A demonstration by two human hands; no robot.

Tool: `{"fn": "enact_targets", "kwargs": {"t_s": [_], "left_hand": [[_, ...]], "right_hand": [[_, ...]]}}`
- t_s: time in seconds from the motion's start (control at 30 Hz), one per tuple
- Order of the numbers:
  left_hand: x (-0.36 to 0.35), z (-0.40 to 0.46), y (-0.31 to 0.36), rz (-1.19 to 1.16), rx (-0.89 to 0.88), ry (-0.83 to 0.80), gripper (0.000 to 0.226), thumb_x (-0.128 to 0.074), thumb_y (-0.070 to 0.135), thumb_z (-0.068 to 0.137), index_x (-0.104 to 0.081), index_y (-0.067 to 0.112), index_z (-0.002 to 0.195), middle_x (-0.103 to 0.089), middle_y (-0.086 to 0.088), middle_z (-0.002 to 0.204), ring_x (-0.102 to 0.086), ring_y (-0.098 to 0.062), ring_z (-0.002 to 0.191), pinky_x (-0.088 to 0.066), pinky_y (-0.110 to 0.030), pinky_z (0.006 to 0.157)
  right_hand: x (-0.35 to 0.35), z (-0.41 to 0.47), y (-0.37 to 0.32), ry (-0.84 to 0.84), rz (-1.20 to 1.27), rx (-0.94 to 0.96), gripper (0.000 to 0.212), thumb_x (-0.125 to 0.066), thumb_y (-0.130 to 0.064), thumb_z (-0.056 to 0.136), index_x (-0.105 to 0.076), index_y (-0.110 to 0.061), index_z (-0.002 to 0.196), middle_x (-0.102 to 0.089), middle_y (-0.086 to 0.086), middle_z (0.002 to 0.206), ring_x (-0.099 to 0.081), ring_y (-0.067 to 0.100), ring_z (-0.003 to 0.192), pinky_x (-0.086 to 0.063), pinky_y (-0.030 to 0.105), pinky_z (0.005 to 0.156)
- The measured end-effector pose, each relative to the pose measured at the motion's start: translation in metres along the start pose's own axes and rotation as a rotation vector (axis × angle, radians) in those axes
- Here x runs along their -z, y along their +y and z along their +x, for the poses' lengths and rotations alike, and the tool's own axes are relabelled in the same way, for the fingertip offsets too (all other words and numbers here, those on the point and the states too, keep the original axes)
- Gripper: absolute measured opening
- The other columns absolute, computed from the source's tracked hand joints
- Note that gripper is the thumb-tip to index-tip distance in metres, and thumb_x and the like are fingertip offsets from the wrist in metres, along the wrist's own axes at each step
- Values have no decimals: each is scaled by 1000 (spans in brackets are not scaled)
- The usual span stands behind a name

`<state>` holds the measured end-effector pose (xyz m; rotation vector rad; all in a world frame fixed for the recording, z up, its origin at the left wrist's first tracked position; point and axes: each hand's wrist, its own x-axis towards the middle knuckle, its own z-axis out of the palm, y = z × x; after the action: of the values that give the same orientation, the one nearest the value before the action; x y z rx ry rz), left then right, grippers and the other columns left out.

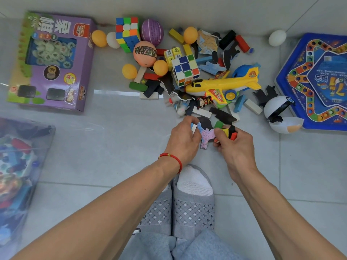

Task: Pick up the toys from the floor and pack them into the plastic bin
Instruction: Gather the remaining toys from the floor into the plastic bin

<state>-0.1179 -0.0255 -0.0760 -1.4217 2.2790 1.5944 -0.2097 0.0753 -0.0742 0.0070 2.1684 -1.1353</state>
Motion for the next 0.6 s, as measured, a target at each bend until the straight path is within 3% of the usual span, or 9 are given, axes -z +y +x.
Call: {"fn": "enact_targets", "kwargs": {"t_s": [0.17, 0.37, 0.47, 0.6], "left_hand": [[0, 1, -5, -34, 3, 0, 21, -50, 16, 99, -55, 19, 119, -42, 5, 60, -36, -8, 45, -31, -13, 40], [3, 2, -8, -173, 77, -45, 16, -51, 18, 96, -59, 23, 109, -47, 2, 57, -38, -4, 41, -33, -17, 44], [15, -5, -4, -466, 217, -39, 21, -54, 8, 92, -66, 16, 108, -54, -5, 62, -46, -16, 52, -40, -27, 52], [57, -39, 2, -947, 379, -88, 25, -52, -5, 89, -67, 3, 107, -57, -12, 74, -48, -18, 58, -40, -29, 55]], "right_hand": [[1, -2, -6, -15, -40, 45, 12, -76, -30, 83, -69, -26, 92, -71, -4, 65, -69, 17, 65, -59, 41, 74], [1, 4, -19, -108, 186, -116, 15, -77, -8, 81, -66, -12, 91, -65, 5, 70, -55, 16, 56, -47, 21, 50], [8, -3, -24, -167, 326, -179, 17, -74, -2, 84, -61, -15, 84, -57, 1, 62, -47, 16, 53, -39, 21, 45], [18, -30, -47, -379, 413, -200, 29, -67, -1, 88, -53, -20, 71, -44, -2, 57, -38, 13, 49, -25, 19, 43]]}}
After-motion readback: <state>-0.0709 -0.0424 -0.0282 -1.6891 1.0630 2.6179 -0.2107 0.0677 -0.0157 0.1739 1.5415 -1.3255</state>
